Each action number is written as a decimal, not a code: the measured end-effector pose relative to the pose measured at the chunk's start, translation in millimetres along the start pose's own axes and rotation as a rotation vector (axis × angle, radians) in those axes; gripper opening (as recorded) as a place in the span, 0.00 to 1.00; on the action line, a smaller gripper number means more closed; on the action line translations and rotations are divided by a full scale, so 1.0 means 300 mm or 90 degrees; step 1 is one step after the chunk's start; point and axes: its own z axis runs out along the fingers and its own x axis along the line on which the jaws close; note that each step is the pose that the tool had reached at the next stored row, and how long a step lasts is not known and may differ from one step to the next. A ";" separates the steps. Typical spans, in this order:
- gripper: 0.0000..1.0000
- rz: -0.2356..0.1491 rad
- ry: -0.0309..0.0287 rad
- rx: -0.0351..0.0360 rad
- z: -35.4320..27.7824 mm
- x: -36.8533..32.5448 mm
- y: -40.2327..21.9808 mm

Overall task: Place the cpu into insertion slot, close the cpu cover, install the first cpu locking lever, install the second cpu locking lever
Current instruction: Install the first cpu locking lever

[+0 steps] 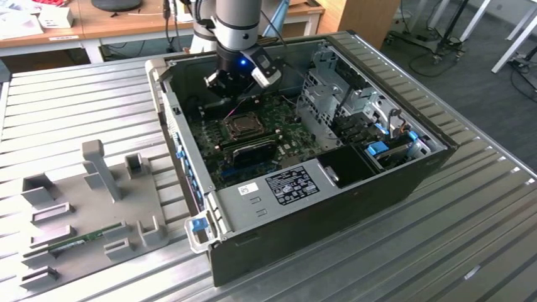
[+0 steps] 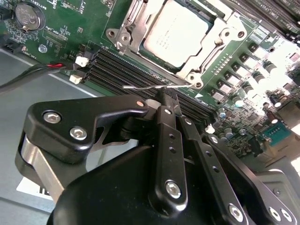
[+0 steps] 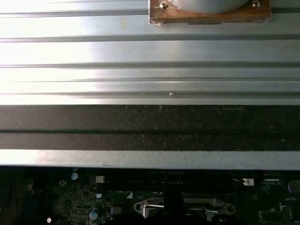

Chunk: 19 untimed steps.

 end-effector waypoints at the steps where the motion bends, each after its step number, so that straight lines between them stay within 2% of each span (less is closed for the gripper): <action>1: 0.10 0.000 0.0000 -0.0003 0.000 -0.001 0.000; 14: 0.10 0.000 0.0000 -0.0041 0.003 -0.010 0.002; 19: 0.10 0.000 0.0000 -0.0079 0.004 -0.012 0.003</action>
